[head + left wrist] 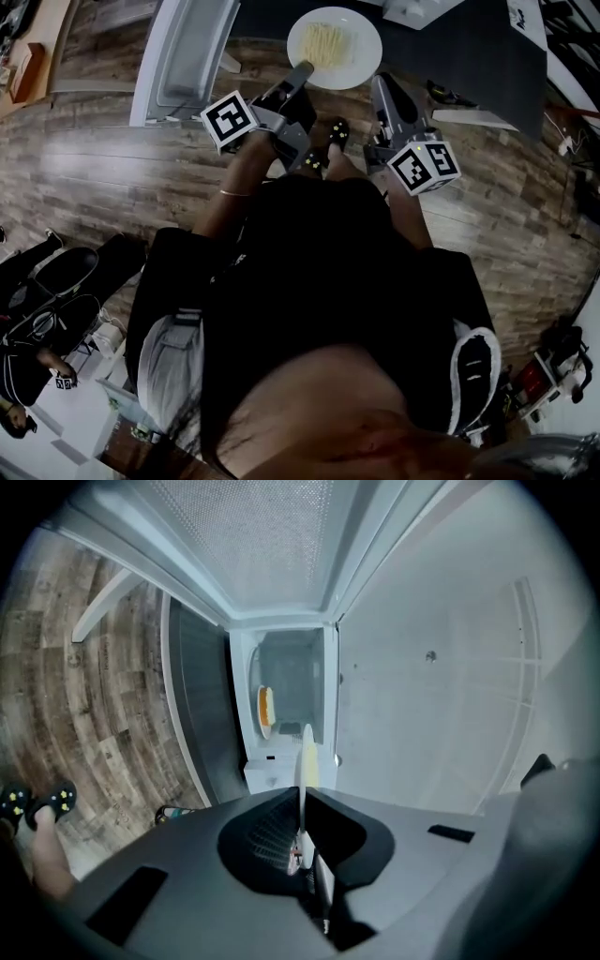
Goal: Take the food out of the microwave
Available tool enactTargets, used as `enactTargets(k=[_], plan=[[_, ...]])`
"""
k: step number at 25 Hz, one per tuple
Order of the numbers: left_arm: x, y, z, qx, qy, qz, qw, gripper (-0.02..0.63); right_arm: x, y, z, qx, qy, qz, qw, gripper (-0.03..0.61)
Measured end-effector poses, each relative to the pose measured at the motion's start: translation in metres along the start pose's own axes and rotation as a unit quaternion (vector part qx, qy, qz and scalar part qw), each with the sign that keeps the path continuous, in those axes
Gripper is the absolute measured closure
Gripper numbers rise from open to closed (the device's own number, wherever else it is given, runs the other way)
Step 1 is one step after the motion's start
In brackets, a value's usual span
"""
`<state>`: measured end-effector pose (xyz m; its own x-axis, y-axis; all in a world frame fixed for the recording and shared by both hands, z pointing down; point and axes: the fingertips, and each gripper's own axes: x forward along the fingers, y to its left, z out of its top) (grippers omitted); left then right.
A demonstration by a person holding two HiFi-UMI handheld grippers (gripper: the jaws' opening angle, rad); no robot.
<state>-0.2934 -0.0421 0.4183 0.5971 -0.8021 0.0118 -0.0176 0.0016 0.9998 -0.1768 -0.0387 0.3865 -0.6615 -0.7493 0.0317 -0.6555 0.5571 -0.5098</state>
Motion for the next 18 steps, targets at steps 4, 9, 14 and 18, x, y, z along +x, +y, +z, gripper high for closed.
enactTargets(k=[4,9,14,18], plan=[[0.001,-0.004,-0.019,0.003,0.029,-0.007,0.9995,0.598,-0.021,0.000,0.000,-0.008,-0.009,-0.025,1.000,0.577],[0.008,-0.007,-0.041,0.011,0.068,-0.017,0.9975,0.598,-0.045,-0.006,0.000,-0.016,-0.022,-0.059,0.998,0.577],[0.023,-0.010,-0.065,0.007,0.108,-0.022,0.9939,0.598,-0.071,-0.016,0.010,-0.022,-0.042,-0.095,0.994,0.571],[0.032,-0.014,-0.077,0.007,0.127,-0.023,0.9916,0.598,-0.084,-0.022,0.016,-0.020,-0.052,-0.111,0.992,0.566]])
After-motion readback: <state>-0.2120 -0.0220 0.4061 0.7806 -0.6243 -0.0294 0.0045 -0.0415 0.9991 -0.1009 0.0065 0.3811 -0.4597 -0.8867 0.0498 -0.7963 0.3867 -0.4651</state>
